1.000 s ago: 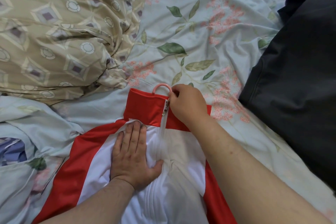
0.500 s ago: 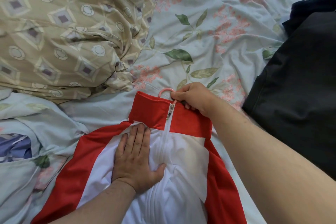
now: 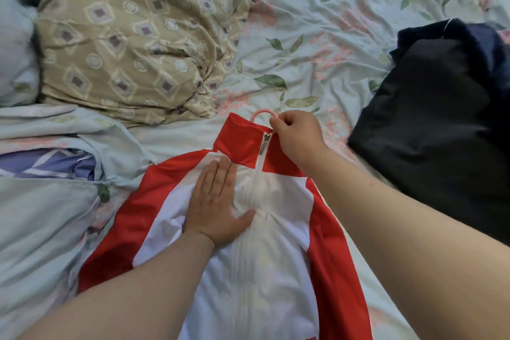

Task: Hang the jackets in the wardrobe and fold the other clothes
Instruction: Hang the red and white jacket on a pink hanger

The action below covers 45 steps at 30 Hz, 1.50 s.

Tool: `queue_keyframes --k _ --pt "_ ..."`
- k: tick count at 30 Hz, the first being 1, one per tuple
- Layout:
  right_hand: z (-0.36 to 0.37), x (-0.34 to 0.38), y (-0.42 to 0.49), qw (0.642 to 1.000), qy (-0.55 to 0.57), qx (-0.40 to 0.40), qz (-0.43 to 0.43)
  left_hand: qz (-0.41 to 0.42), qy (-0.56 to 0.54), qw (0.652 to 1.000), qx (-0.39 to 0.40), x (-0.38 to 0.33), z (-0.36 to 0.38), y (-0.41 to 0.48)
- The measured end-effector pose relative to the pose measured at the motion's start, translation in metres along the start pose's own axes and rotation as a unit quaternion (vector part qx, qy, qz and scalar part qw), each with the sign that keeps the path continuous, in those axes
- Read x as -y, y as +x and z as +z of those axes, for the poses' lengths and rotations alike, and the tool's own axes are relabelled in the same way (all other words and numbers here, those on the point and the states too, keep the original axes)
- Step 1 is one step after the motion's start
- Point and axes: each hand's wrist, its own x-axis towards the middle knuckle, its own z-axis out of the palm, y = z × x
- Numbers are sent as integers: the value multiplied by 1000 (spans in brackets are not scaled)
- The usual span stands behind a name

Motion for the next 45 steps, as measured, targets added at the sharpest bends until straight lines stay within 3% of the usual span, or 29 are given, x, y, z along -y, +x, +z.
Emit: queue_keyframes --k 5,9,13,19,25,32,35,42,45 --pt "-39 27 -82 999 11 21 -35 -6 -124 992 -32 -21 -68 -45" --pt "-78 70 -154 998 8 23 -60 -33 -113 986 -118 -32 -155 -75" --pt "-131 128 -214 995 19 0 -97 -36 -139 986 -83 -45 -237 -96" --pt "-223 217 -309 990 51 24 -127 41 -240 967 72 -114 -361 -147" --pt "-323 300 -386 985 56 -19 -163 81 -293 953 -1 -173 -458 -202" --pt "-400 387 -458 945 16 -167 -280 157 -250 950 -98 -225 -572 -236" --pt "-422 418 -479 916 22 -227 -329 168 -142 971 -93 -236 -614 -245" --pt "-450 474 -516 873 79 -245 -413 242 -121 953 -132 -278 -680 -276" --pt "-465 488 -531 851 84 -251 -453 253 -106 940 -200 -287 -696 -284"
